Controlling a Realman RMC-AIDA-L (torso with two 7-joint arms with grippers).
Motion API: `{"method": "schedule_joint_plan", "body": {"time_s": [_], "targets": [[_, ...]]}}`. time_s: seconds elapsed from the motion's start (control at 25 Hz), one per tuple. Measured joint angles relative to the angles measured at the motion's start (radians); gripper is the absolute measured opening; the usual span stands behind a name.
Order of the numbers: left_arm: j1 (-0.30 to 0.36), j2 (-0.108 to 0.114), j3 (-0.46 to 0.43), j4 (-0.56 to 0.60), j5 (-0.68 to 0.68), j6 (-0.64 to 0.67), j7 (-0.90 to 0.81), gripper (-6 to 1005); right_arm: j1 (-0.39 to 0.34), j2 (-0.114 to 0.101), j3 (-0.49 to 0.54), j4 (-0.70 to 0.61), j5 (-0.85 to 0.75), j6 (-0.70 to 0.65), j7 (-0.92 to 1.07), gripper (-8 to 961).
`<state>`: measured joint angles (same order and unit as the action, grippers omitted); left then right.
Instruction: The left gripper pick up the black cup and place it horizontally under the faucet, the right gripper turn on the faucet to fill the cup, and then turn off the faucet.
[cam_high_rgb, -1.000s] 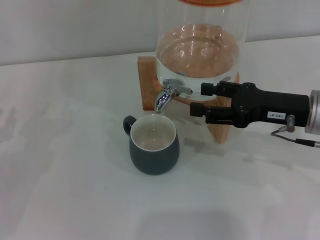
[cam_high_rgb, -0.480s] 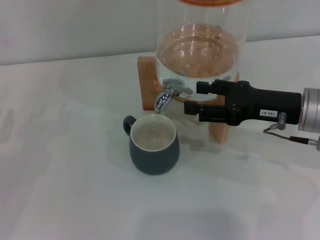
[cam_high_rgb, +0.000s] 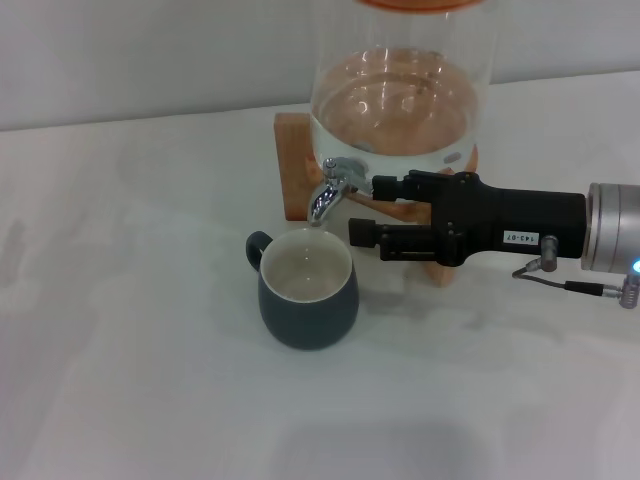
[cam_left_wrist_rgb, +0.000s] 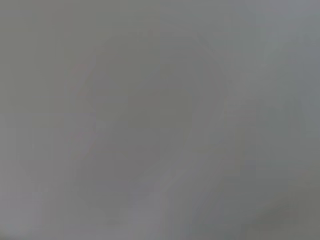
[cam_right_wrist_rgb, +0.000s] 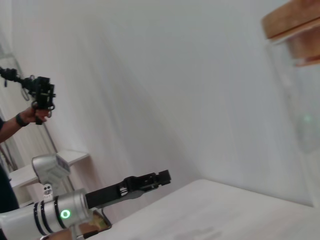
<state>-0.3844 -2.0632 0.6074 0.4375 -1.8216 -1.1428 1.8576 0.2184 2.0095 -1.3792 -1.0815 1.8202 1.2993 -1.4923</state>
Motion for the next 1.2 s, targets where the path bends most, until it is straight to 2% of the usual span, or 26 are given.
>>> {"method": "schedule_joint_plan", "body": {"time_s": [0.36,0.68,0.92,1.2], "targets": [[0.005,0.0,0.0,0.0,-0.004,0.0,-0.001,387,0.002,0.0,-0.034,-0.031,0.0,0.009,0.003,807],[0.009,0.004,0.0,0.0,-0.004,0.0,-0.001,387,-0.006,-0.001,-0.01,-0.031,0.001,0.036,0.003,807],[0.014,0.006,0.0,0.0,-0.004,0.01,-0.002,387,-0.02,-0.002,0.037,-0.021,0.01,0.153,0.0,807],[0.007,0.006,0.0,0.005,0.0,0.026,0.002,387,-0.02,-0.003,-0.001,-0.008,0.002,0.221,-0.043,807]]}}
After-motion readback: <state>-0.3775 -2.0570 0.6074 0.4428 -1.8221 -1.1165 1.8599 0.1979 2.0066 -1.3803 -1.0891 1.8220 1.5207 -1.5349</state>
